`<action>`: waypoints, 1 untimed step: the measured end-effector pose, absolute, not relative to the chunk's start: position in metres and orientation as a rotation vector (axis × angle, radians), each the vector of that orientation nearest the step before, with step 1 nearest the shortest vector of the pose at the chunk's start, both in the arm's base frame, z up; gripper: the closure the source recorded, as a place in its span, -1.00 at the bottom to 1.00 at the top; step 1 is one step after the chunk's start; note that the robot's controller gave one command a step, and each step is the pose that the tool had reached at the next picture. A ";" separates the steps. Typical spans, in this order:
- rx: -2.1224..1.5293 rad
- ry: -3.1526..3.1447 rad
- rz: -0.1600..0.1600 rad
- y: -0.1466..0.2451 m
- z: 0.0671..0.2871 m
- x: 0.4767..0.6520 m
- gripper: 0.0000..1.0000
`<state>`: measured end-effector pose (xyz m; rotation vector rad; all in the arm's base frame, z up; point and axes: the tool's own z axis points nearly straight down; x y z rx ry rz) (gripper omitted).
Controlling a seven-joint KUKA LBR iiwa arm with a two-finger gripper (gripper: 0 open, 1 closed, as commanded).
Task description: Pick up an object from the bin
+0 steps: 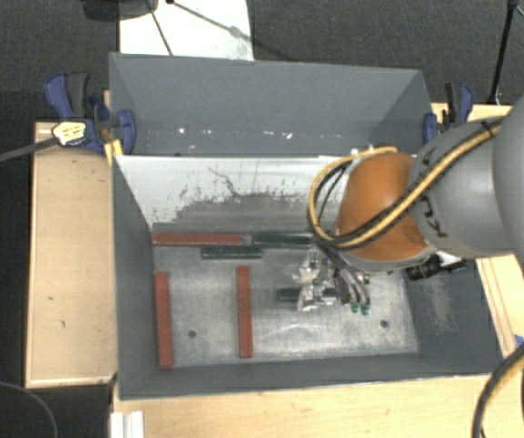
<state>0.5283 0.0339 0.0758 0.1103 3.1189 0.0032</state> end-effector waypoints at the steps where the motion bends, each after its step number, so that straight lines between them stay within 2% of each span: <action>1: 0.110 3.129 0.002 0.034 0.080 0.526 1.00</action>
Offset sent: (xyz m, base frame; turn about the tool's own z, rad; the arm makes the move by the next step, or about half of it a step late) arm 0.0000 0.0000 0.0805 0.0000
